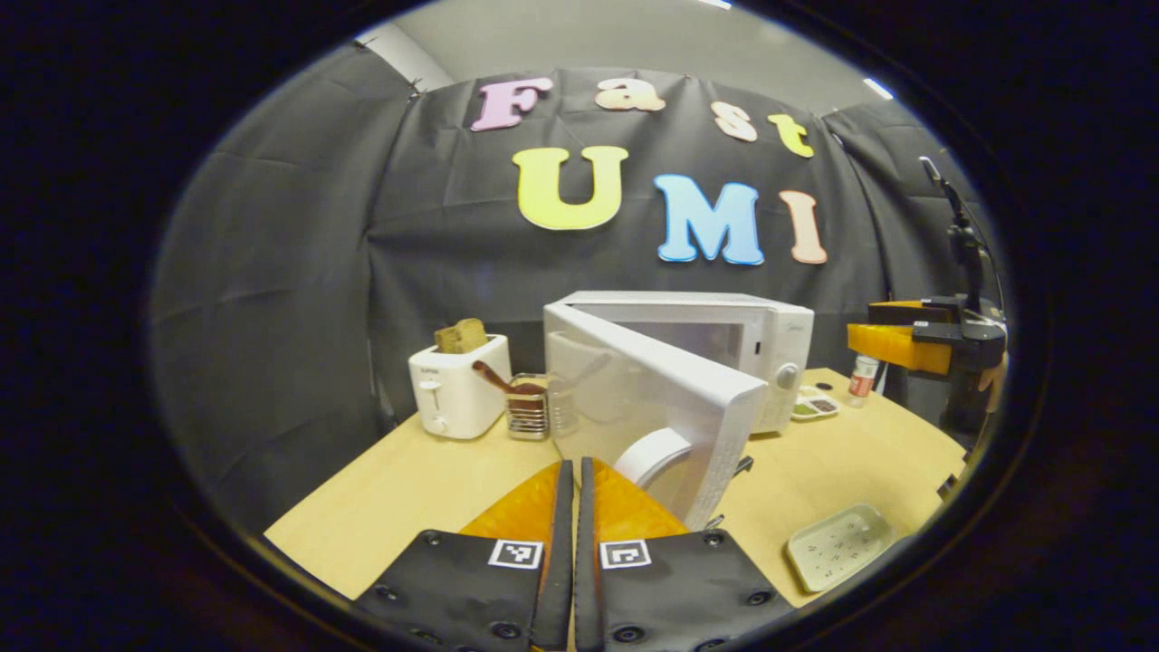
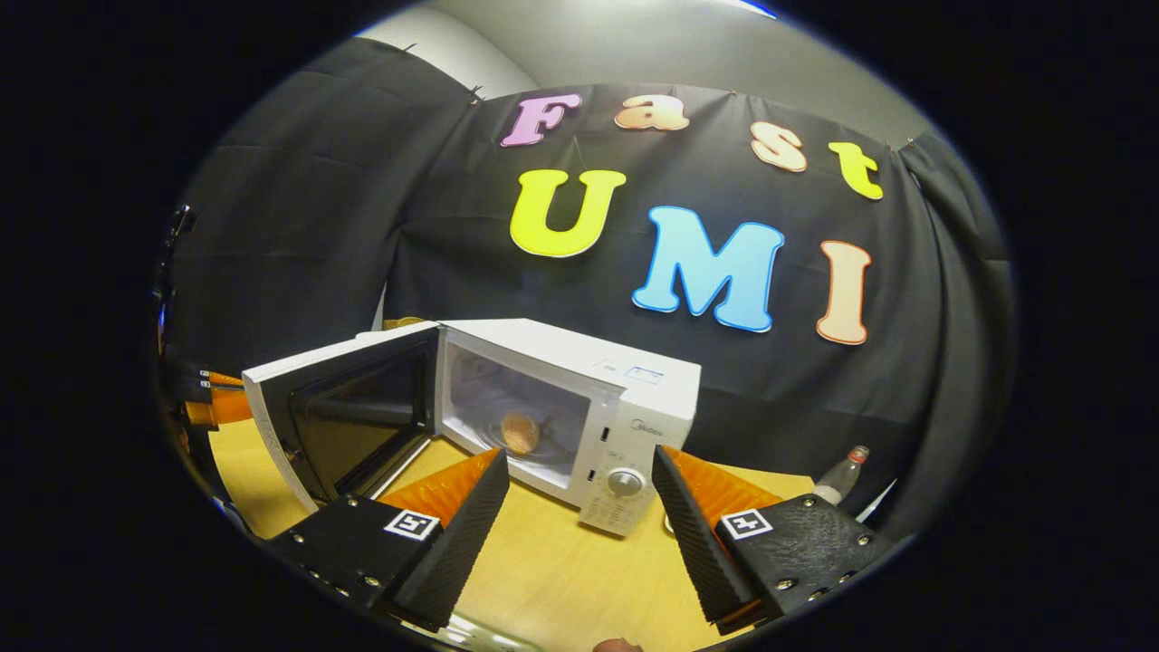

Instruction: Open the microwave oven with the left hand, put the food in, and close the microwave oven.

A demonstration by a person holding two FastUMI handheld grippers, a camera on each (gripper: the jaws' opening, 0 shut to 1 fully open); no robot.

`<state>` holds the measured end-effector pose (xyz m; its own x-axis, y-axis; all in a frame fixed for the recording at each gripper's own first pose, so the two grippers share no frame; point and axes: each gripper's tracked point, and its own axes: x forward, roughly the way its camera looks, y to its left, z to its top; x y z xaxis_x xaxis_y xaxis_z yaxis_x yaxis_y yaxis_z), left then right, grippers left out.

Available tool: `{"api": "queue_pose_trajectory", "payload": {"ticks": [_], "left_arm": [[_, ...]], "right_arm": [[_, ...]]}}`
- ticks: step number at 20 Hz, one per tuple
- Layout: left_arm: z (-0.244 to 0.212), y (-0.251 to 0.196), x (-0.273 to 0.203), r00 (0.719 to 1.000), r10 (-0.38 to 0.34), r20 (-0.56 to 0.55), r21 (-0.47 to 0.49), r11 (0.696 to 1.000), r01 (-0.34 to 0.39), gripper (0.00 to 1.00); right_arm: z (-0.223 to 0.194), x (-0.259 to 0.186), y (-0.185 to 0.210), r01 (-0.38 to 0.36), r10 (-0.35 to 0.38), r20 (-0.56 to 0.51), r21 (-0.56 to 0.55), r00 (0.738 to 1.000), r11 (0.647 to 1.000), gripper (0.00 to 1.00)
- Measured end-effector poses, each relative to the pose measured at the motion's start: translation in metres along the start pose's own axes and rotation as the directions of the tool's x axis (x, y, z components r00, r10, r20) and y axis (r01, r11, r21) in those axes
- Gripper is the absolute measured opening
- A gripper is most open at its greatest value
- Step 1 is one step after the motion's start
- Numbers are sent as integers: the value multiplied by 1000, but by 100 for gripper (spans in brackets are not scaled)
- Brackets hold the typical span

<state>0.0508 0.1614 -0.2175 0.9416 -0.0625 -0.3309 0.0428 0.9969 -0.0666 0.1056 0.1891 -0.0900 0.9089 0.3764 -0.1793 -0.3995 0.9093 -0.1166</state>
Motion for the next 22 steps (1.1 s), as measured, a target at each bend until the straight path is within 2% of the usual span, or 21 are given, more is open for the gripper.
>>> {"api": "queue_pose_trajectory", "payload": {"ticks": [1, 2, 3, 10, 18, 22], "left_arm": [[1, -11, 3, 1000, -25, -1, 8, 1000, 25, 9], [3, -21, 6, 999, -50, -1, 15, 999, 50, 9], [4, -32, 11, 997, -74, -2, 20, 997, 74, 2], [26, -86, 44, 980, -199, 10, 46, 979, 199, 2], [51, -134, 82, 955, -295, 32, 98, 952, 291, 2], [62, -152, 105, 944, -329, 39, 129, 938, 322, 2]], "right_arm": [[-2, -3, -6, 12, -12, -3, 8, 1000, 1000, 97], [-3, -8, -12, 28, -28, -5, 15, 1000, 999, 97], [-4, -11, -17, 42, -41, -5, 19, 999, 999, 97], [-9, -29, -52, 128, -128, -7, 25, 992, 991, 97], [-21, -56, -91, 221, -220, -32, 35, 975, 975, 97], [-28, -71, -106, 276, -272, -53, 85, 961, 958, 97]]}}
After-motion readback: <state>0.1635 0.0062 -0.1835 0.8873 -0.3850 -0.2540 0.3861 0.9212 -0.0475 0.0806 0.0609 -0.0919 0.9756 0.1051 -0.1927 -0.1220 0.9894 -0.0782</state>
